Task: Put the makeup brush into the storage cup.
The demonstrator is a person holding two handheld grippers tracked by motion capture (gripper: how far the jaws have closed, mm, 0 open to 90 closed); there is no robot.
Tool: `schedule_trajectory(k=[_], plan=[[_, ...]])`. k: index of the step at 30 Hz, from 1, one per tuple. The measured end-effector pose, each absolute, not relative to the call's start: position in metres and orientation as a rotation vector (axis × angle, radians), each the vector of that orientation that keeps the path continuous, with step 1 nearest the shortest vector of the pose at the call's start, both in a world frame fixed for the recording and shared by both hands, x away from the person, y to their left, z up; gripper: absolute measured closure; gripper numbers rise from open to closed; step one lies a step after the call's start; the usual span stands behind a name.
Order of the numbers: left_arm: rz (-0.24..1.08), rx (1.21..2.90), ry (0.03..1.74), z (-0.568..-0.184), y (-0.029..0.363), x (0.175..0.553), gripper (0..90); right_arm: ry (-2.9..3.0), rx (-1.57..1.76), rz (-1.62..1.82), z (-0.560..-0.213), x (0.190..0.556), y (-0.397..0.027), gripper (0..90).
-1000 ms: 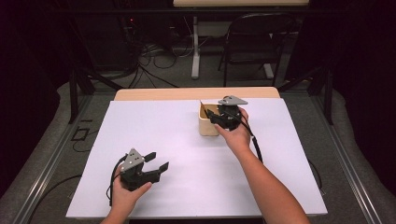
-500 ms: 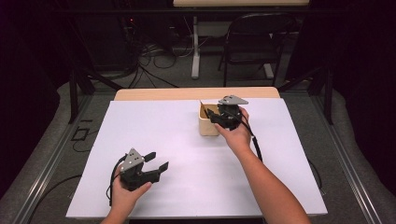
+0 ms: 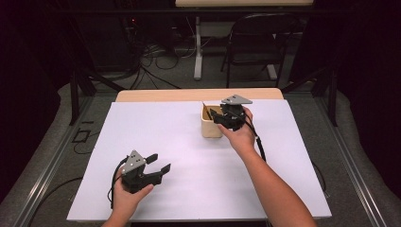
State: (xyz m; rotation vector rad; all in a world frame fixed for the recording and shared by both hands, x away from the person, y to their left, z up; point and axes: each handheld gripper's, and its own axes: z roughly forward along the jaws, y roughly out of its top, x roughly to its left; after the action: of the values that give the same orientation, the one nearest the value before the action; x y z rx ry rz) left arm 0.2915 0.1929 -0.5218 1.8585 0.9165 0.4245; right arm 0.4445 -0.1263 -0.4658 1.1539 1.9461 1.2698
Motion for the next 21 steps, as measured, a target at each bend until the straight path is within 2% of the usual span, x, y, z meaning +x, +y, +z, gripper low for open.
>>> schedule_trajectory(k=[21], plan=[[0.421,1.853,0.918,-0.521,0.194,0.291,34.1,1.951,1.116,1.296,-0.443,0.439,-0.123,52.2]])
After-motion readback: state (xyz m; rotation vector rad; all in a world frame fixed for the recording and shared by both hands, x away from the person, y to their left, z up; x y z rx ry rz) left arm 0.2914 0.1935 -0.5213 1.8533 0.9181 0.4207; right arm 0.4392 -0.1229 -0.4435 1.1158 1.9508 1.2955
